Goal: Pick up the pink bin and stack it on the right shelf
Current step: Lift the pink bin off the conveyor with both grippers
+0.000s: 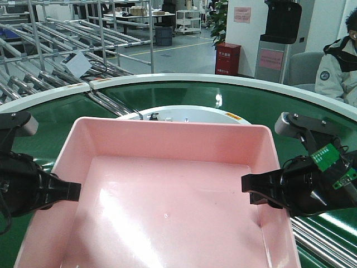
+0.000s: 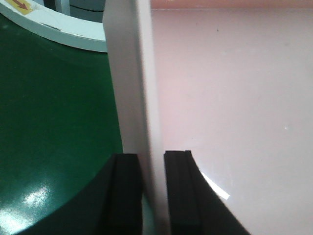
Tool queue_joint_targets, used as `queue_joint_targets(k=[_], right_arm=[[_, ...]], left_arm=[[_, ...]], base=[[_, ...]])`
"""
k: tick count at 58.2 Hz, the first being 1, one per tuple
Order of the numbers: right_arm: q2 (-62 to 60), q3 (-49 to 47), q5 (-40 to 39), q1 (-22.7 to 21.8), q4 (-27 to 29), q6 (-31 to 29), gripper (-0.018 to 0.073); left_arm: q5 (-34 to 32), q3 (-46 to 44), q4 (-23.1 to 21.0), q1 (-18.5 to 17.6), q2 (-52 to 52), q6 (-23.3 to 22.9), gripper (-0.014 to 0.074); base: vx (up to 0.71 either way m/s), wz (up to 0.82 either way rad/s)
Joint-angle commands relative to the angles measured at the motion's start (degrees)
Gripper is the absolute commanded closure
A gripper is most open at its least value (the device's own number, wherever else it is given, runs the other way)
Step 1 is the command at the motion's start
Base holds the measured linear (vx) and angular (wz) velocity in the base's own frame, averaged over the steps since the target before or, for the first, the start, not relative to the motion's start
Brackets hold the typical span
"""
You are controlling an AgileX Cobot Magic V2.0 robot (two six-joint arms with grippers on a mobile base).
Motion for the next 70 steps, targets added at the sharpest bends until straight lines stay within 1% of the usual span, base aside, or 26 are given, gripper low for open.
queue_joint_targets(k=[1,70], right_arm=[[-1.73,-2.08,-4.40,-0.67,-1.28,0.64,0.0568],[-1.73,-2.08,-4.40,-0.67,-1.28,0.64,0.0568]], left_arm=[[-4.05,-1.76,-1.97,-0.06,-2.45,0.65,0.0601],[-3.99,-1.76,-1.97,-0.06,-2.45,0.65,0.0601]], base=[[0.00,0.00],[-0.01,0.01]])
